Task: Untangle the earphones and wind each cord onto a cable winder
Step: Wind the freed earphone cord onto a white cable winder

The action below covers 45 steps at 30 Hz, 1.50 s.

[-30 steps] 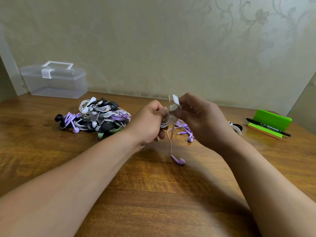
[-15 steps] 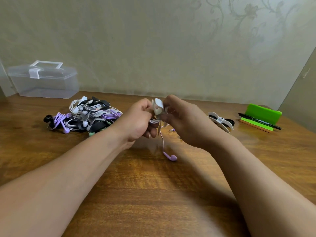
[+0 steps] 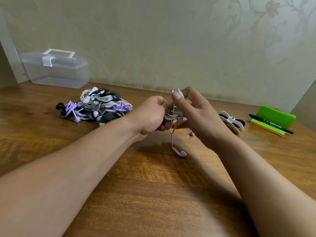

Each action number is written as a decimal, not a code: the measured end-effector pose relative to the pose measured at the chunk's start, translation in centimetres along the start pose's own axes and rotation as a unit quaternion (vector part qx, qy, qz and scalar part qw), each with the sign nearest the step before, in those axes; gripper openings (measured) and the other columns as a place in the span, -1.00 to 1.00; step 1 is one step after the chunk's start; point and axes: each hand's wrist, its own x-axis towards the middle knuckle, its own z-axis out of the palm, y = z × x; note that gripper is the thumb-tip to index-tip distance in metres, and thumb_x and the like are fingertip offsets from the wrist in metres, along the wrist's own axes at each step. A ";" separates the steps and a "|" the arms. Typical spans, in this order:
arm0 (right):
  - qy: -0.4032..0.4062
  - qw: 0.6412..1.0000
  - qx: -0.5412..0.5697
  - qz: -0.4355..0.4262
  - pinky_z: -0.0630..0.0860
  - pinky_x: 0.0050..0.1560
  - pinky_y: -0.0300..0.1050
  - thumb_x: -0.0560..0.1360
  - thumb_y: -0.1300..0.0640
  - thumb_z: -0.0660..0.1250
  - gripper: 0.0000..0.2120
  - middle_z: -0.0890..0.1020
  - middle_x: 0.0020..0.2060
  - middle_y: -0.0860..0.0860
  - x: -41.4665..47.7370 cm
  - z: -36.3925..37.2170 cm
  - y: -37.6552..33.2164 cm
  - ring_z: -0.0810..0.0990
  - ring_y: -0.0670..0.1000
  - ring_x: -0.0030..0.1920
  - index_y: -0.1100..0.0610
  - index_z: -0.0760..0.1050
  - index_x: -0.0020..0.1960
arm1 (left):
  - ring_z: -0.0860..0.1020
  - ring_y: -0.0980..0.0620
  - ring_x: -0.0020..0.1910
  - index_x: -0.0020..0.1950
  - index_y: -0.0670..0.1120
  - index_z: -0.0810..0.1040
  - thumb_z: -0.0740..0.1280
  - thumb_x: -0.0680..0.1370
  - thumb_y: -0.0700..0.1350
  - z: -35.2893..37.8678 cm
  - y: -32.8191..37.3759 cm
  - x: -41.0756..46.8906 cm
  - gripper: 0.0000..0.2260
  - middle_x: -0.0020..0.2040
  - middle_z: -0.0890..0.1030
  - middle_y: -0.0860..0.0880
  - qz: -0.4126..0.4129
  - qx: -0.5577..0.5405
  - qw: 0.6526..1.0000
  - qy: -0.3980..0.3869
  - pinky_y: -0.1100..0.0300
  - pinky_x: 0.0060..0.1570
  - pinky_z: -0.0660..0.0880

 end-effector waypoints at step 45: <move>-0.002 0.985 0.170 0.041 0.63 -0.11 0.12 0.54 0.13 0.46 -0.75 0.63 -0.13 0.11 1.2 0.0 -0.1 0.70 0.13 -0.14 0.13 0.39 0.06 | 0.52 0.03 -0.12 -0.01 -0.08 0.62 0.26 0.65 -0.17 -2.4 1.4 -0.5 -0.86 -0.19 0.62 -0.04 -0.092 -0.148 0.982 -0.077 0.16 -0.13 0.42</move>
